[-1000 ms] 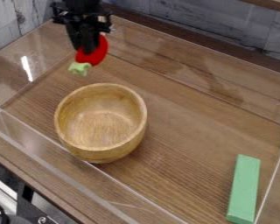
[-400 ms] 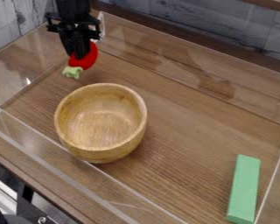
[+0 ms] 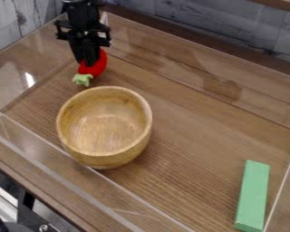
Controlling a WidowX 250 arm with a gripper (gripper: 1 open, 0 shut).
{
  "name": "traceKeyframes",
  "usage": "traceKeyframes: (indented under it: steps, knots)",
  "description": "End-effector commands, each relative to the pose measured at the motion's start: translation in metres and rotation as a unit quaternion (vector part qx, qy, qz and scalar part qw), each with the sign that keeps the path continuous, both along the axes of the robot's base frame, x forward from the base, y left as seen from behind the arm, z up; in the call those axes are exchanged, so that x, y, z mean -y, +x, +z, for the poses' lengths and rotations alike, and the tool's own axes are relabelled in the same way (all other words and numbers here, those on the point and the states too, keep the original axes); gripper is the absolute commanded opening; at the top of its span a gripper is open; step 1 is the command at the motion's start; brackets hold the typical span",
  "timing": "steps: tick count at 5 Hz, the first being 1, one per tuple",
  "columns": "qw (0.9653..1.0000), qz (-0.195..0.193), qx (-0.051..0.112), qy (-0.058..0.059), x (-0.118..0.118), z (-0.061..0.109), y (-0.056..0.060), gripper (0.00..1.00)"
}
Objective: Move the red fruit to the left side of the table
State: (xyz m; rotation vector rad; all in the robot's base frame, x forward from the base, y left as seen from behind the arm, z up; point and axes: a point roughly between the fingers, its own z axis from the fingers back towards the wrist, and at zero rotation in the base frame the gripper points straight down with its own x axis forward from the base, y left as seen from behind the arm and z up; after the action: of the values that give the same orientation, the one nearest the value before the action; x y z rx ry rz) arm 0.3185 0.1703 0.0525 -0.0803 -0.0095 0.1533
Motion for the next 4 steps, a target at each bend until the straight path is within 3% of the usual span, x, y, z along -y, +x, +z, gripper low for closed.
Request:
traceKeyframes:
  steps: [1,4]
  knots:
    - [0.9996,0.002,0.026,0.014,-0.009,0.013,0.013,1.0]
    - [0.9992,0.029,0.025,0.012,-0.03,0.014,0.015,1.0]
